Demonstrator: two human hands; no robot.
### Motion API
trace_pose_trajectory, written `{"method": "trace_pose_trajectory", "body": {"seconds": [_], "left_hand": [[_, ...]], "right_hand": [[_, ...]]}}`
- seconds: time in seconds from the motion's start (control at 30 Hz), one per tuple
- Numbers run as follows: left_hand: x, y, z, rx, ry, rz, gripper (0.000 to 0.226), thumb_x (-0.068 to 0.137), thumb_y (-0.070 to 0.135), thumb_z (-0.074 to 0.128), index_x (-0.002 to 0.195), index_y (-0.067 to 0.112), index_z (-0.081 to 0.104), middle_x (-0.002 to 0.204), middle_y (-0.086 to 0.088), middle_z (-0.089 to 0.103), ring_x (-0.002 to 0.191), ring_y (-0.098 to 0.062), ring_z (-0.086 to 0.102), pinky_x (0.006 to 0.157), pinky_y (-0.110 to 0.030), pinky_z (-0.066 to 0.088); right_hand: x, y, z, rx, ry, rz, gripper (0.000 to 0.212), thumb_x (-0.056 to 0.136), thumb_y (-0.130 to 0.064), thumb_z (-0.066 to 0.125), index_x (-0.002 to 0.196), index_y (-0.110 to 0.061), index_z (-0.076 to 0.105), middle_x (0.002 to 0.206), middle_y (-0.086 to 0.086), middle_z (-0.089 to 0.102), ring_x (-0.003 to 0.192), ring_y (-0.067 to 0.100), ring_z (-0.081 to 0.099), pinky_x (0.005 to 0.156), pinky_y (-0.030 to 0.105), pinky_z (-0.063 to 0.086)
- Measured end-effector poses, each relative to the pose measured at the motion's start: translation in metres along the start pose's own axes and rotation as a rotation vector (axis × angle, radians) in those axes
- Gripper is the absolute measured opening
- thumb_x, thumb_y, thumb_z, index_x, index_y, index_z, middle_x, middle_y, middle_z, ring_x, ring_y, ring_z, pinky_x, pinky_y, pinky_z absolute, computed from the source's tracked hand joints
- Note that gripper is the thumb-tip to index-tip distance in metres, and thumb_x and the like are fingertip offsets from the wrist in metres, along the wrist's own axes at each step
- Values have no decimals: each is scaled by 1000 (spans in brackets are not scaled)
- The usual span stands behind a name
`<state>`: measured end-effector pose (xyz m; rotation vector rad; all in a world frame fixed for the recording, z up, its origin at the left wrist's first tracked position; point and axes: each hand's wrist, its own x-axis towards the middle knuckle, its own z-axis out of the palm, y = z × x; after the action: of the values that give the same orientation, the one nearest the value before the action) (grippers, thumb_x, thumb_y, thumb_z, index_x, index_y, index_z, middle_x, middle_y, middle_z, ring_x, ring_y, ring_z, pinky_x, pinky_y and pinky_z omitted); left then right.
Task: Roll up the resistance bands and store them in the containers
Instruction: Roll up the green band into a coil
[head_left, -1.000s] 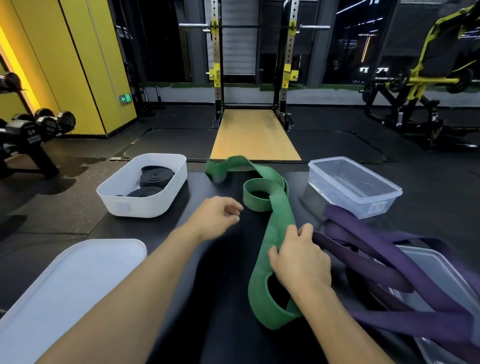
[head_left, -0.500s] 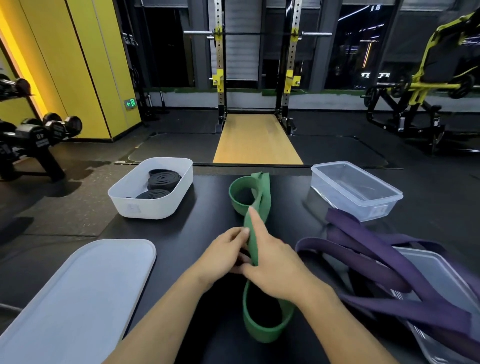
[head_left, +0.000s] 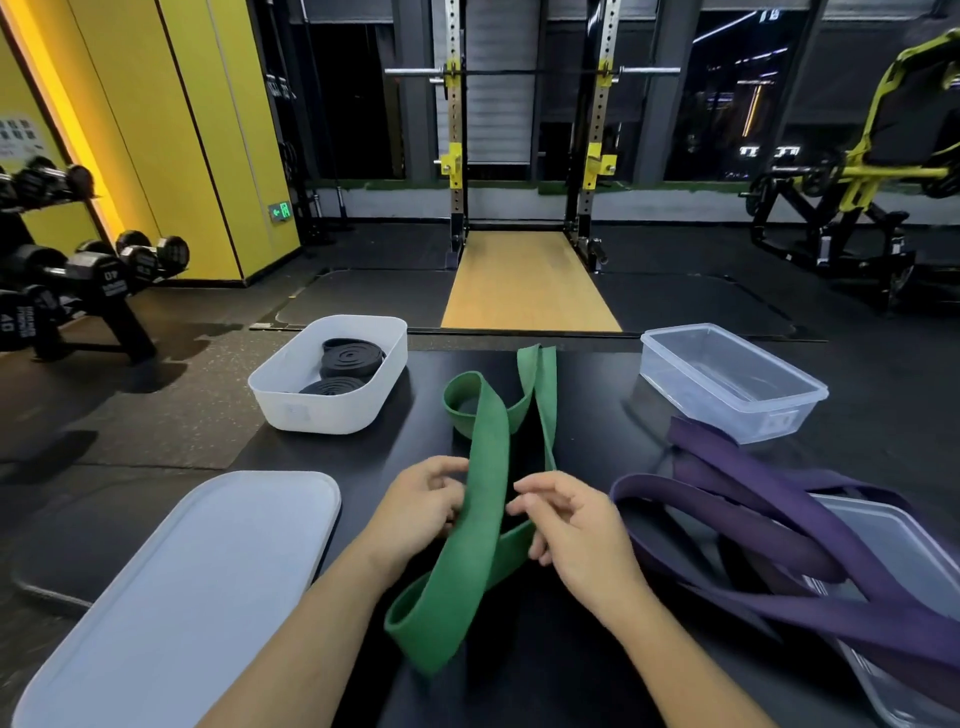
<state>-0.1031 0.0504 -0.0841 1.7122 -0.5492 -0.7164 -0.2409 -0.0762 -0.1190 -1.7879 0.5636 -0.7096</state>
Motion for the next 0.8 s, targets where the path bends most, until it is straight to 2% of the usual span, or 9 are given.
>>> {"method": "trace_pose_trajectory", "body": {"seconds": [0.07, 0.17, 0.23, 0.3, 0.37, 0.47, 0.53, 0.63, 0.8], "left_hand": [[-3, 4, 3, -98, 30, -27, 41, 93, -3, 45, 118, 18, 70, 75, -4, 73, 61, -13, 64, 51, -22, 51], [-2, 8, 3, -207, 7, -81, 31, 104, 27, 53, 135, 29, 54, 95, -2, 68, 76, -18, 65, 63, -26, 59], [1, 6, 1, -134, -117, -36, 61, 93, 39, 75, 145, 38, 42, 115, 1, 72, 91, -14, 75, 83, -33, 61], [1, 6, 6, -180, -235, 52, 75, 90, 13, 80, 149, 36, 39, 123, -10, 73, 100, -23, 76, 90, -41, 60], [0, 10, 9, -310, -305, 120, 62, 88, -7, 70, 140, 20, 52, 110, -13, 75, 91, -24, 74, 79, -34, 61], [-1, 16, -1, -717, -409, 62, 44, 75, -4, 50, 117, 6, 61, 85, -8, 65, 71, -19, 64, 66, -28, 56], [0, 15, -10, -851, -321, -11, 27, 75, 7, 43, 97, 11, 58, 70, -4, 49, 55, -15, 48, 51, -24, 45], [5, 1, -13, -586, -84, -75, 16, 87, 28, 65, 95, 21, 53, 65, 4, 32, 46, -9, 27, 40, -19, 22], [9, -18, -9, -160, 240, -57, 40, 94, 25, 74, 121, 20, 45, 94, -8, 62, 51, -14, 52, 52, -29, 44]], "right_hand": [[-2, 8, 4, -244, 120, -125, 22, 92, -21, 74, 109, -36, 70, 110, -17, 59, 64, 15, 59, 66, 22, 50], [-5, 4, 4, -319, 208, -53, 47, 84, -27, 79, 125, -40, 62, 121, -20, 39, 75, 9, 60, 81, 25, 52], [-4, 1, 3, -296, 186, 4, 51, 83, -22, 76, 130, -37, 64, 120, -19, 51, 80, 6, 61, 88, 31, 52], [-3, 2, 3, -292, 164, 48, 51, 82, -21, 74, 130, -36, 67, 103, -16, 65, 83, 5, 62, 88, 31, 52], [-1, 4, 1, -228, 222, 107, 50, 82, -16, 71, 128, -34, 70, 94, -12, 71, 87, 7, 65, 90, 33, 55], [-2, 7, -1, -127, 346, 144, 52, 83, -4, 63, 128, -28, 72, 101, -7, 74, 95, 13, 67, 95, 36, 54], [-2, 7, -2, -94, 403, 130, 53, 85, 1, 57, 129, -26, 71, 107, -1, 74, 99, 18, 67, 98, 38, 53], [-2, 10, -1, -116, 409, 91, 52, 88, 0, 52, 130, -25, 70, 113, -1, 73, 105, 23, 66, 101, 43, 52], [-2, 11, -2, -146, 352, 64, 49, 91, -1, 51, 129, -24, 72, 114, -7, 73, 106, 17, 65, 101, 38, 51]]}}
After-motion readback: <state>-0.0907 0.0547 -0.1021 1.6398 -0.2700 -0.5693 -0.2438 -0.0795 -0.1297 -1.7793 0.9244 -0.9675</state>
